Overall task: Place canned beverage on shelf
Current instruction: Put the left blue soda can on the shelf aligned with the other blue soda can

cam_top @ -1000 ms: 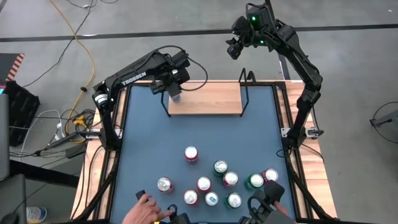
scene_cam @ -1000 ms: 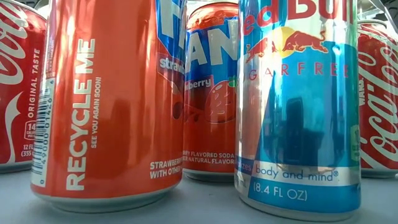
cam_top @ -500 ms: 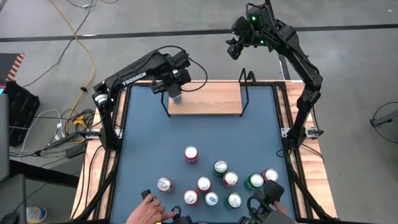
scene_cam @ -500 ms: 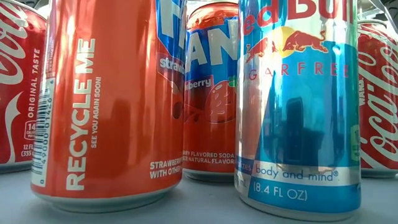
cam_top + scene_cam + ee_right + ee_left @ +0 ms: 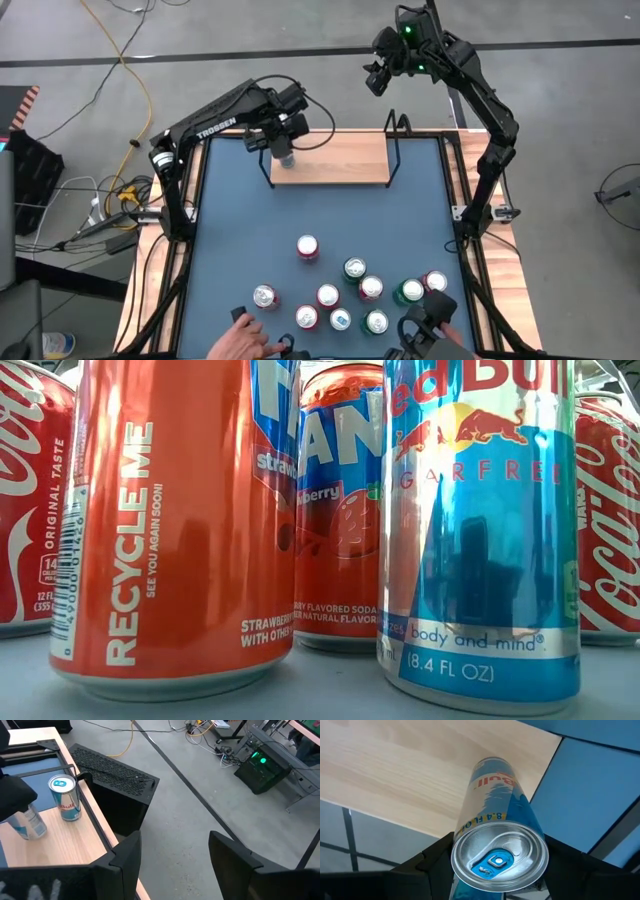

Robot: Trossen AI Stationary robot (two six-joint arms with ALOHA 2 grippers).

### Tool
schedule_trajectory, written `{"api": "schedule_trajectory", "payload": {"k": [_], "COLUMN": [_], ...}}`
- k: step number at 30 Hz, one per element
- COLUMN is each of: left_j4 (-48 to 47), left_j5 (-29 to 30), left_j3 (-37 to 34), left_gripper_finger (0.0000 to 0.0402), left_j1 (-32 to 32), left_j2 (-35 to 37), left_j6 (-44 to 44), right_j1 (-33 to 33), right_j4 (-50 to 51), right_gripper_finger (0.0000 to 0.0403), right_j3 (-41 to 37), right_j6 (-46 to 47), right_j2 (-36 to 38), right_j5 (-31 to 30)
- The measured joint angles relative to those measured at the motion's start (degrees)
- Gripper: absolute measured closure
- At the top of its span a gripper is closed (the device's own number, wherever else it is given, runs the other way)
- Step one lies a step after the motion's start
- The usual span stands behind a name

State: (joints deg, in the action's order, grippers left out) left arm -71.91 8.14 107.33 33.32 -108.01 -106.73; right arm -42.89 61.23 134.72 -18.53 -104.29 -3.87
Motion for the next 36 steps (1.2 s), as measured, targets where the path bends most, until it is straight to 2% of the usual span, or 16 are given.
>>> {"api": "schedule_trajectory", "payload": {"k": [9, 12, 20, 23, 29, 33, 36], "left_j4": [0.1, 0.5, 1.7, 2.5, 3.5, 3.8, 3.1], "left_j5": [0.9, 3.2, 3.1, 2.8, 1.7, 2.5, 3.5], "left_j3": [0.0, 0.0, 0.0, 0.0, 0.0, 0.0, 0.0], "left_gripper_finger": [0.0175, 0.0175, 0.0175, 0.0175, 0.0156, 0.0142, 0.0147], "left_j1": [-0.4, -0.9, -0.9, -0.9, -1.6, -2.3, -2.9], "left_j2": [-1.4, -1.6, -1.7, -1.7, -1.7, -1.7, -1.7], "left_j6": [-0.5, 1.2, 1.9, 4.4, 15.5, 16.9, 16.6], "right_j1": [0.0, 0.0, 0.0, 0.0, 0.0, 0.0, 0.0], "right_j4": [0.2, 0.7, 1.8, 1.7, 1.7, 1.7, 1.7], "right_gripper_finger": [0.0186, 0.0186, 0.0186, 0.0186, 0.0186, 0.0186, 0.0186], "right_j3": [0.0, 0.0, 0.0, 0.0, 0.0, 0.0, 0.0], "right_j6": [-1.1, -1.3, -1.5, -1.5, -1.5, -1.5, -1.5], "right_j2": [0.0, 0.0, 0.0, 0.0, 0.0, 0.0, 0.0], "right_j5": [0.0, 0.0, 0.0, 0.0, 0.0, 0.0, 0.0]}}
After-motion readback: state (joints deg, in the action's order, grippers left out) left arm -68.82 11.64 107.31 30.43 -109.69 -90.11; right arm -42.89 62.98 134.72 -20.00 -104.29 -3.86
